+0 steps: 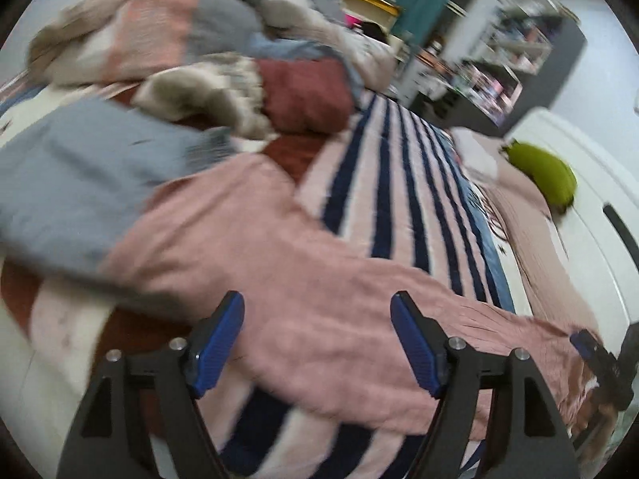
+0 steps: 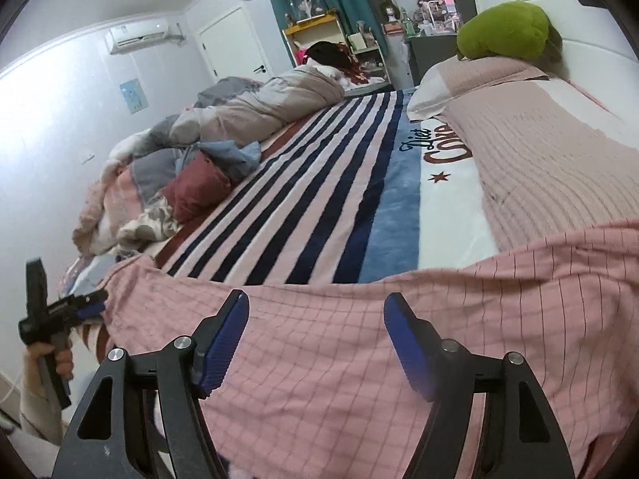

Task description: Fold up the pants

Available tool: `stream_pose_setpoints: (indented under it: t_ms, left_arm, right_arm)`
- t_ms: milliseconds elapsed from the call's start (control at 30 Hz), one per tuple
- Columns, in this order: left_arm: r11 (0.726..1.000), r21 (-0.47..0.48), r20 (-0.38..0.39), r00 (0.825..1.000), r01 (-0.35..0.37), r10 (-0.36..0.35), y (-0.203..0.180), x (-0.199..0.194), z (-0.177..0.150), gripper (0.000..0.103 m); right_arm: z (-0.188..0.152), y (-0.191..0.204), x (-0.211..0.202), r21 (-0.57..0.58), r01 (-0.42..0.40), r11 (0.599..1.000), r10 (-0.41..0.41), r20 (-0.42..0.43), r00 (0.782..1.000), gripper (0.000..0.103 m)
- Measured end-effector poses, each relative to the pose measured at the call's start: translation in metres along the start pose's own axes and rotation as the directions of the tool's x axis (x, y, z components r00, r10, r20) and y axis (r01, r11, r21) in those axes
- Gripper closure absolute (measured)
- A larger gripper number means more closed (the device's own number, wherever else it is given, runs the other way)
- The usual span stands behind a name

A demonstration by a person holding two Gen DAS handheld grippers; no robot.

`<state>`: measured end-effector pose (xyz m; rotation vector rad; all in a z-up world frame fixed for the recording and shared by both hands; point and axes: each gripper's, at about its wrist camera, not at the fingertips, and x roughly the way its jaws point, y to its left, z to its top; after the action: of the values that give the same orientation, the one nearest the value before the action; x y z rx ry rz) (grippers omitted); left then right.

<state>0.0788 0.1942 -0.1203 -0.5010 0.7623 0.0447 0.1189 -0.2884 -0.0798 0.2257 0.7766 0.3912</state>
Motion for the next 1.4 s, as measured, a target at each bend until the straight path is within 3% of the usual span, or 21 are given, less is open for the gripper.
stream_pose_setpoints:
  t_ms: [233, 367, 433, 500, 567, 933, 1000, 1100, 1200, 1400]
  left_arm:
    - [0.990, -0.119, -0.053, 0.995, 0.081, -0.088, 0.040, 0.022, -0.024, 0.031]
    - [0.982, -0.152, -0.026, 0.993, 0.112, -0.117, 0.043, 0.042, -0.021, 0.031]
    - [0.978, -0.159, -0.021, 0.990, 0.134, -0.139, 0.043, 0.046, -0.018, 0.040]
    - [0.971, -0.166, -0.027, 0.984, 0.172, -0.179, 0.039, 0.052, -0.012, 0.063]
    - [0.967, -0.159, -0.037, 0.978, 0.198, -0.206, 0.032, 0.060, -0.010, 0.073]
    - [0.957, -0.188, 0.014, 0.975, 0.220, -0.221, 0.026, 0.079, 0.017, 0.075]
    - [0.954, -0.181, 0.031, 0.971, 0.238, -0.236, 0.024, 0.076, 0.022, 0.083]
    - [0.968, -0.154, 0.081, 0.979, 0.197, -0.187, 0.025, 0.068, 0.034, 0.099]
    - [0.973, -0.151, 0.132, 0.979, 0.172, -0.153, 0.030, 0.062, 0.046, 0.101]
    - [0.982, -0.098, 0.233, 0.963, 0.162, -0.136, 0.034, 0.030, 0.061, 0.101]
  right_arm:
    - [-0.006, 0.013, -0.011, 0.057, 0.028, 0.998, -0.030, 0.040, 0.999, 0.036]
    - [-0.007, 0.013, -0.012, 0.111, 0.030, 0.993, -0.037, 0.063, 0.997, 0.036]
    - [-0.006, 0.015, -0.009, 0.113, 0.037, 0.993, -0.043, 0.052, 0.998, 0.036]
    - [-0.006, 0.017, -0.005, 0.102, 0.050, 0.994, -0.054, 0.040, 0.998, 0.036]
    - [-0.005, 0.018, -0.003, 0.102, 0.052, 0.993, -0.056, 0.037, 0.998, 0.036]
    - [-0.006, 0.017, 0.002, 0.111, 0.026, 0.994, -0.030, 0.039, 0.999, 0.036]
    - [-0.007, 0.016, 0.002, 0.116, 0.025, 0.993, -0.029, 0.037, 0.999, 0.036]
    - [-0.009, 0.013, 0.002, 0.131, 0.020, 0.991, -0.025, 0.037, 0.999, 0.036]
    - [-0.010, 0.012, 0.000, 0.135, 0.018, 0.991, -0.024, 0.041, 0.999, 0.036]
    - [-0.011, 0.011, -0.005, 0.133, 0.032, 0.991, -0.037, 0.042, 0.998, 0.036]
